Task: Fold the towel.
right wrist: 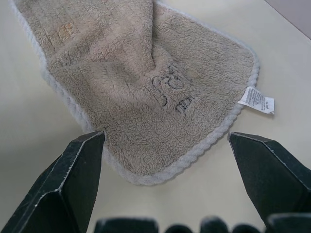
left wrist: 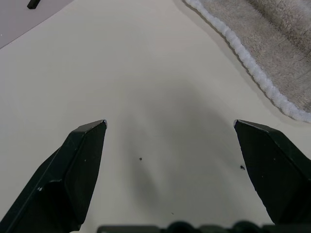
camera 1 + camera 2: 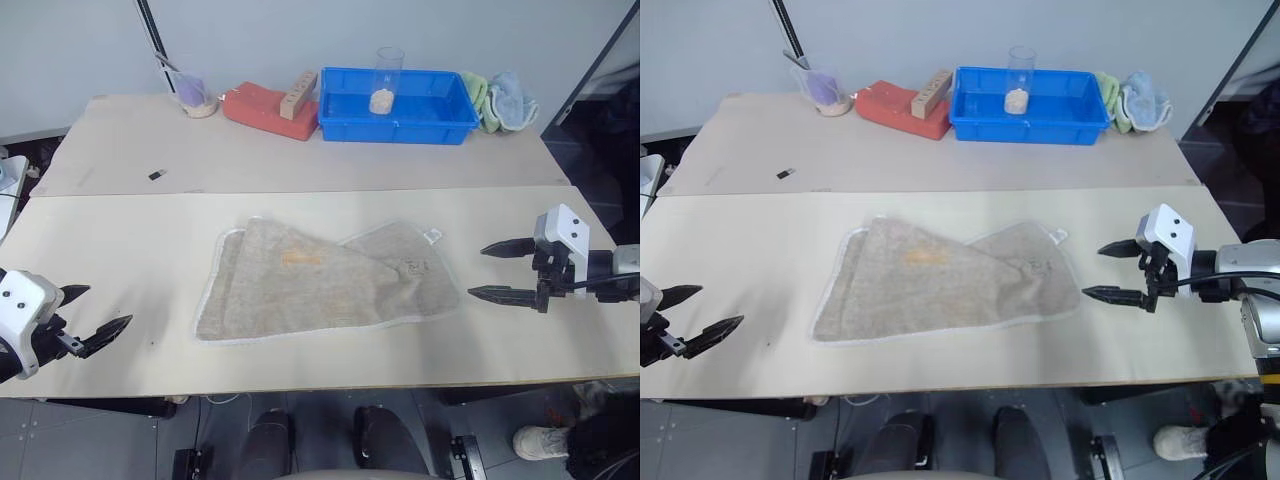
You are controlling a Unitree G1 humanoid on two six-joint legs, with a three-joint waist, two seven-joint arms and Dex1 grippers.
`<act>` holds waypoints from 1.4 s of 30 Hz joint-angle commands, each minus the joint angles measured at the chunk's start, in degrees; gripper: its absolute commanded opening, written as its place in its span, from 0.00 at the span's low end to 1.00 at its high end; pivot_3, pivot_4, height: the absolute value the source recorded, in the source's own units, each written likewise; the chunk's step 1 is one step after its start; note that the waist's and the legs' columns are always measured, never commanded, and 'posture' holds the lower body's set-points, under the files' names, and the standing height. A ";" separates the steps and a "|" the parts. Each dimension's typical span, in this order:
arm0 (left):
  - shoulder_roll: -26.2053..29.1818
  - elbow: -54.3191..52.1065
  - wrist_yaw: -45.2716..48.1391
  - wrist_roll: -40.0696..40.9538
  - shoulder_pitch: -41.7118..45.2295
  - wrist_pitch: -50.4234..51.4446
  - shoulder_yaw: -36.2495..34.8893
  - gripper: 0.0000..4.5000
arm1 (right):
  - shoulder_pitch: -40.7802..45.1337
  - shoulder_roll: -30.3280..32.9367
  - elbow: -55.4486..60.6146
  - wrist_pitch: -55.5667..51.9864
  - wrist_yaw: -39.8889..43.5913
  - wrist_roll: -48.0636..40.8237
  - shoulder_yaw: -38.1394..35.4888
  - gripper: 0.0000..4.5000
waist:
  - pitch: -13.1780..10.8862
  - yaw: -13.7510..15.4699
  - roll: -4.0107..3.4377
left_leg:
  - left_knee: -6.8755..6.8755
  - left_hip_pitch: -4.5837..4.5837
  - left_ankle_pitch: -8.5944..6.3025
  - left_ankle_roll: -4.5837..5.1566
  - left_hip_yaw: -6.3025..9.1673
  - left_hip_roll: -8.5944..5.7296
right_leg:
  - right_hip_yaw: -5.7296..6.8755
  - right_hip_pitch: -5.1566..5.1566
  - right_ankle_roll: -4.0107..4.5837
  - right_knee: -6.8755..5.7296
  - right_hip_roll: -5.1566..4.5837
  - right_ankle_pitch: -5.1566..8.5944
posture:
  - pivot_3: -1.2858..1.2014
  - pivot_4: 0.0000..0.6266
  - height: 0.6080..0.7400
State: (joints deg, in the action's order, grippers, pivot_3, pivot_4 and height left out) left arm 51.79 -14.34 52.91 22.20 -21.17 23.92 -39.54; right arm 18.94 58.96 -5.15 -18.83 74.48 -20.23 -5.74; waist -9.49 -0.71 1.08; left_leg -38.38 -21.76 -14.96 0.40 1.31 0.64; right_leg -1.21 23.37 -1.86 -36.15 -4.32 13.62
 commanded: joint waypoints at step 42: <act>1.51 20.09 14.70 -15.26 17.15 -34.01 32.34 0.82 | 1.32 -4.82 37.48 -18.14 -5.86 -21.92 3.46 1.00 | 0.08 1.01 -0.12 | 0.03 0.17 0.01 0.01 -0.14 0.02 | 0.06 -0.17 0.00 -0.04 0.06 -0.01 | 0.52 0.24 1.00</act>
State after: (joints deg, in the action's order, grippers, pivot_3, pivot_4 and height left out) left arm 53.67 2.64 69.34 9.26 -4.06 -9.37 -8.50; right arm 19.45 54.25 31.09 -36.74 68.87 -41.06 -2.17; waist -9.41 0.30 0.95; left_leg -38.35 -21.57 -14.95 0.41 1.17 0.66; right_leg -1.15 23.18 -1.87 -36.20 -4.25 13.61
